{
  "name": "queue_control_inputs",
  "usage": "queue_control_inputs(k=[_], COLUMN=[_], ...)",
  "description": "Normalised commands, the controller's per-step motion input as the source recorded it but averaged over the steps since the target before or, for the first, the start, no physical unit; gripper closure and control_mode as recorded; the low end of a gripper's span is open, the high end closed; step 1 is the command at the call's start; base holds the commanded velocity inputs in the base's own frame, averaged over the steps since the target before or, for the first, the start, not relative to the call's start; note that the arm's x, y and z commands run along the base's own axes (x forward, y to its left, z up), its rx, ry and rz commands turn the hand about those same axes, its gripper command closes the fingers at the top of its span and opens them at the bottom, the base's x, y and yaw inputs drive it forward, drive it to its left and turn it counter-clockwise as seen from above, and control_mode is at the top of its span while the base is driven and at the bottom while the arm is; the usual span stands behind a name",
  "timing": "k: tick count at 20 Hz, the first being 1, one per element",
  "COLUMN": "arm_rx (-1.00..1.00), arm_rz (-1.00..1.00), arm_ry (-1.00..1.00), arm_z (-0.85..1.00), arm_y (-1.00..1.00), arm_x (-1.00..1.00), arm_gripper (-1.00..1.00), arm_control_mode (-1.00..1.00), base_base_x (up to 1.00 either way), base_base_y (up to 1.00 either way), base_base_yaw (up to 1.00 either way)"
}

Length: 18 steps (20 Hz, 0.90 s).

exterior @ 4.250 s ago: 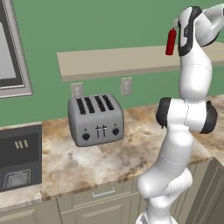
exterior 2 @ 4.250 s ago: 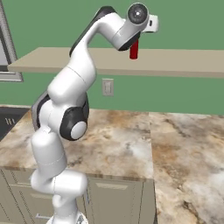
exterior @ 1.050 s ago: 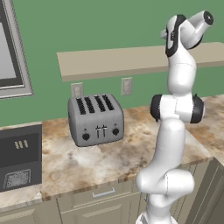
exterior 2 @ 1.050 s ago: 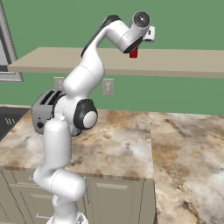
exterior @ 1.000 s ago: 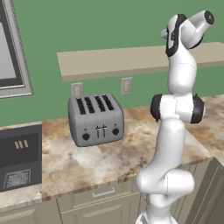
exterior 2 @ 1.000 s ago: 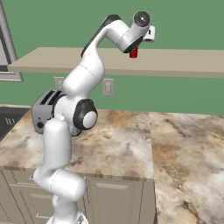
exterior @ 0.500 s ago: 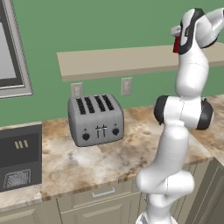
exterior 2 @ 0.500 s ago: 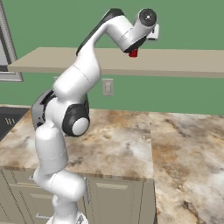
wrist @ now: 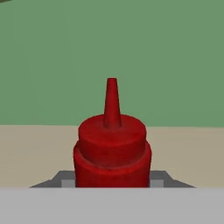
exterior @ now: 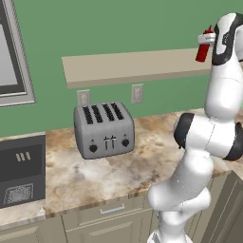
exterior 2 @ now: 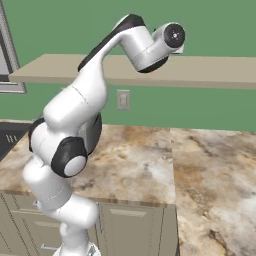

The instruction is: Collect the paprika, ketchup, and shaker from the cabinet and place them next to the stove.

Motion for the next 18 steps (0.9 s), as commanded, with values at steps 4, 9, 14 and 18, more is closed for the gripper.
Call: queue_control_inputs(k=[4,9,14,18], arm_rx=[0.00,0.00,-0.01,0.00], arm_rz=[0.11,0.13,0.19,0.22], arm_ry=[-0.05,-0.01,0.00,0.00], arm_z=[-0.05,-0.13,-0.24,-0.28], arm_y=[0.24,0.63,0.93,0.90], arm_x=[-0.83,-0.69,-0.56,-0.55], arm_gripper=[1.00,1.00,1.00,1.00], arm_control_mode=[-1.00,-1.00,-1.00,-1.00], base_base_x=[0.00,0.00,0.00,0.00], base_base_y=[0.00,0.00,0.00,0.00], base_base_yaw=[0.00,0.00,0.00,0.00])
